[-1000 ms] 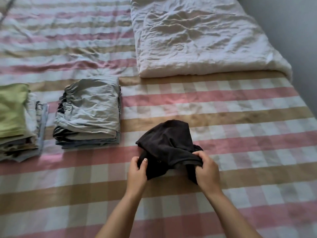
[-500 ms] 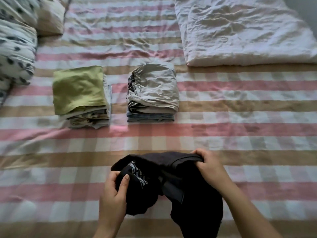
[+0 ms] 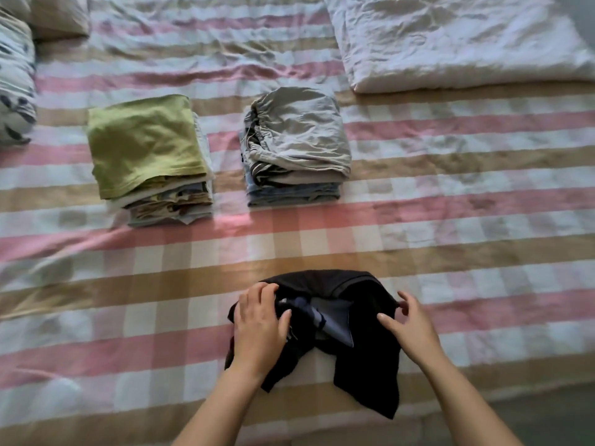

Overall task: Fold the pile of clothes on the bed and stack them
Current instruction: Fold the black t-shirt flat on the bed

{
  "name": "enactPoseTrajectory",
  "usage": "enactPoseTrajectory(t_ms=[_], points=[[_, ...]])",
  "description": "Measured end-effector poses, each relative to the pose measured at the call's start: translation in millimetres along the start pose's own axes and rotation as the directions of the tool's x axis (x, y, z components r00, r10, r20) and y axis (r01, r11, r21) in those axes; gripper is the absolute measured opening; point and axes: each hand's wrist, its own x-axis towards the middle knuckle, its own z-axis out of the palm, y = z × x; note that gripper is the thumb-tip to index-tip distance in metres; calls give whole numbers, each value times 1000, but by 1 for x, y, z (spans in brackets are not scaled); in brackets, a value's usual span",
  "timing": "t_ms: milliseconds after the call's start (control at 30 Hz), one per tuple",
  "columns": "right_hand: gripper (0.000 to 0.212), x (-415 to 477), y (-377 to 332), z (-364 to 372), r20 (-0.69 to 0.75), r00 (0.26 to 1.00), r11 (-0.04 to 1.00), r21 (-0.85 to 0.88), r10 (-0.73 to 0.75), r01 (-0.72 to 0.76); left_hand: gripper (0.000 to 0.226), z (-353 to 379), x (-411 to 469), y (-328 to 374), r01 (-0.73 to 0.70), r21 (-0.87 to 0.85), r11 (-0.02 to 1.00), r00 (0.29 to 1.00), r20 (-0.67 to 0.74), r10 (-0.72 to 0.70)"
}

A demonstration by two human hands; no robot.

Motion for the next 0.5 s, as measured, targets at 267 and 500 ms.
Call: enactPoseTrajectory(t_ms=[267, 500], points=[[36, 31, 38, 26, -99, 984, 973, 192, 149, -128, 46, 63, 62, 19, -269, 197, 943, 947, 231, 222], [16, 53, 44, 40, -68, 974, 963, 180, 216, -201, 38, 79, 78, 7, -127, 83, 988, 969, 222, 106]])
